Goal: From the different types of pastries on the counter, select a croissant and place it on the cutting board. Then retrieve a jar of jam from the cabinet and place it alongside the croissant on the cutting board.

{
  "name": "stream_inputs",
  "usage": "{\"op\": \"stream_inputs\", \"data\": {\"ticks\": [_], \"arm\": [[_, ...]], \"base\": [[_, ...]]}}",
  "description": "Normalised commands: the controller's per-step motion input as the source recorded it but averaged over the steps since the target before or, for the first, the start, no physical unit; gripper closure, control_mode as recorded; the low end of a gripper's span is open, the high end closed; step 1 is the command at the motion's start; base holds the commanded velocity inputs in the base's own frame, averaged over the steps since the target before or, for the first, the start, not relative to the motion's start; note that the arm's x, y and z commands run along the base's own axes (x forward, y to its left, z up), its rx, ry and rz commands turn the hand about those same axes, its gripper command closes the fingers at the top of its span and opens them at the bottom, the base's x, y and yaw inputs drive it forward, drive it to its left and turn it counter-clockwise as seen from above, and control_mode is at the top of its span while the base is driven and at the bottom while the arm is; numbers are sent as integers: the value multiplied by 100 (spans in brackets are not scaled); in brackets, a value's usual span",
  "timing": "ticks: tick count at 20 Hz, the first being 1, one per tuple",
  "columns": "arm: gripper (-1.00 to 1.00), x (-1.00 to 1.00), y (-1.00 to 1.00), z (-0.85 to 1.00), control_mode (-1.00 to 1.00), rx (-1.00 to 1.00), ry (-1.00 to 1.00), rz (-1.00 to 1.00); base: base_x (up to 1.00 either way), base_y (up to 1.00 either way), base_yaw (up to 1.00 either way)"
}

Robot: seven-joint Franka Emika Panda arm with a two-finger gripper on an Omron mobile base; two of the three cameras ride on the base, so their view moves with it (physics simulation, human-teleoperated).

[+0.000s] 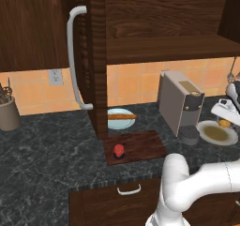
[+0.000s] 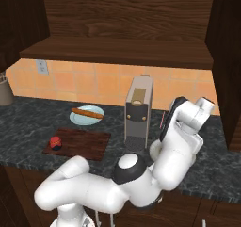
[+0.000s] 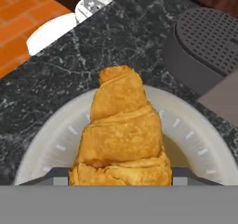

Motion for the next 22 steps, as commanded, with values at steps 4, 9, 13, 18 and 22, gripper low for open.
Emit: {"op": "stream_inputs", "data": {"ticks": [4,9,13,18,22], "arm": [[100,-89,8,41,-100,8,0,0],[100,-72,40,13,-100,0,0,0],[100,-56,57,0,-100,0,7,1],[100,-51,57,4,-100,0,4,1],[100,-65,52,16,-100,0,0,2]], "base": [[0,0,0],[0,0,0],[0,0,0],[0,0,0],[0,0,0]]}}
